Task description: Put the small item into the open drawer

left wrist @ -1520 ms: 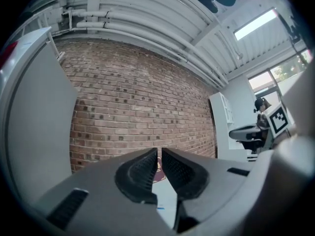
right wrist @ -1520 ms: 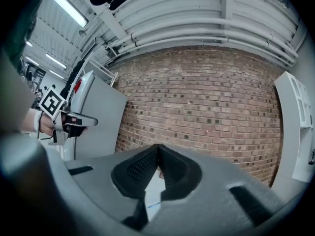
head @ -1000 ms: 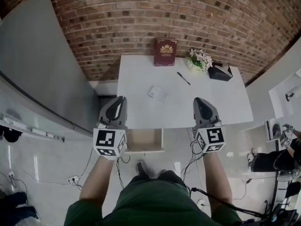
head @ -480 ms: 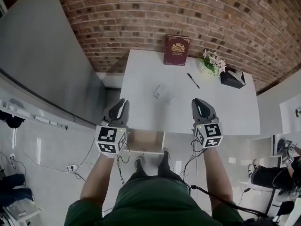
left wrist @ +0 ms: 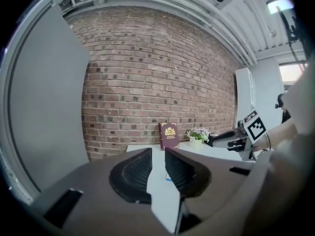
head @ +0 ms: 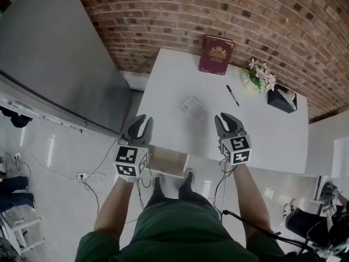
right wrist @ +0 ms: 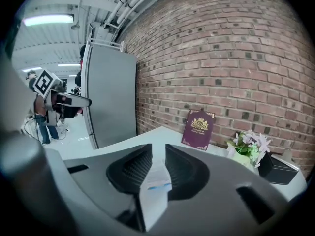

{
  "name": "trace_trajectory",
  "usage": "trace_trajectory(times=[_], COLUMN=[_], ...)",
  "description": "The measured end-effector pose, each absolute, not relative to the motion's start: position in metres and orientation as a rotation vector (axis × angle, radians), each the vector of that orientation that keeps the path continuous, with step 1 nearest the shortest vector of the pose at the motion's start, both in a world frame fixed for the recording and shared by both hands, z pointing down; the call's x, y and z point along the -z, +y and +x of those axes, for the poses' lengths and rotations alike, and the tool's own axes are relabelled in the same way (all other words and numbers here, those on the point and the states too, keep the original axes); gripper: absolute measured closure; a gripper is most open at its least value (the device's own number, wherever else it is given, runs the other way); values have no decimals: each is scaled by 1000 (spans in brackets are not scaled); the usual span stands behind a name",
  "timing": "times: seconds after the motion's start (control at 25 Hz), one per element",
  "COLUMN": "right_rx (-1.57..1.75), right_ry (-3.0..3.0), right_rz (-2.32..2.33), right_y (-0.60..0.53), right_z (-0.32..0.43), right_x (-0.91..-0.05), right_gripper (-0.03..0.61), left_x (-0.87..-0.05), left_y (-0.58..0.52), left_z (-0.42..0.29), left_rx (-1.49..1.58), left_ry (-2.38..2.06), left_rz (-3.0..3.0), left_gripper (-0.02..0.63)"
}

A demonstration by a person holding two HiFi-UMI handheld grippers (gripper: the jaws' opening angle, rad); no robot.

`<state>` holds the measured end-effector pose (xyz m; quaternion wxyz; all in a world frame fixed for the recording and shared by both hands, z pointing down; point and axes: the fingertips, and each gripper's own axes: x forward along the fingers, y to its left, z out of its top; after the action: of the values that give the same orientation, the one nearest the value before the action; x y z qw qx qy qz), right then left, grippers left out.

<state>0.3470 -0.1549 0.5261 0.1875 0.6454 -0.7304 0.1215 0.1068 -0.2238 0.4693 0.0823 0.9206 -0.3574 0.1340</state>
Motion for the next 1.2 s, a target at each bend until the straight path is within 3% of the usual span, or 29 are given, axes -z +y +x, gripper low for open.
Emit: trace_trajectory(times=[0.32,0.72,1.2], right_rx=[-413,-508,-597], right_ry=[-2089,-2035,-1944], right_rz=[1579,1331,1210], right_y=[-175,-196,-213], right_z=[342,337,341], right_x=[-587,-672,-740], right_gripper=[394,185,163], left_x=[-490,-506,-530], left_y=[-213,-197,-186], left_z=[102,75,44], left_rx=[-458,-483,-542], left_ry=[-1174,-1331,-1429], left_rz=[2650,2521,2420], left_gripper=[505,485,486])
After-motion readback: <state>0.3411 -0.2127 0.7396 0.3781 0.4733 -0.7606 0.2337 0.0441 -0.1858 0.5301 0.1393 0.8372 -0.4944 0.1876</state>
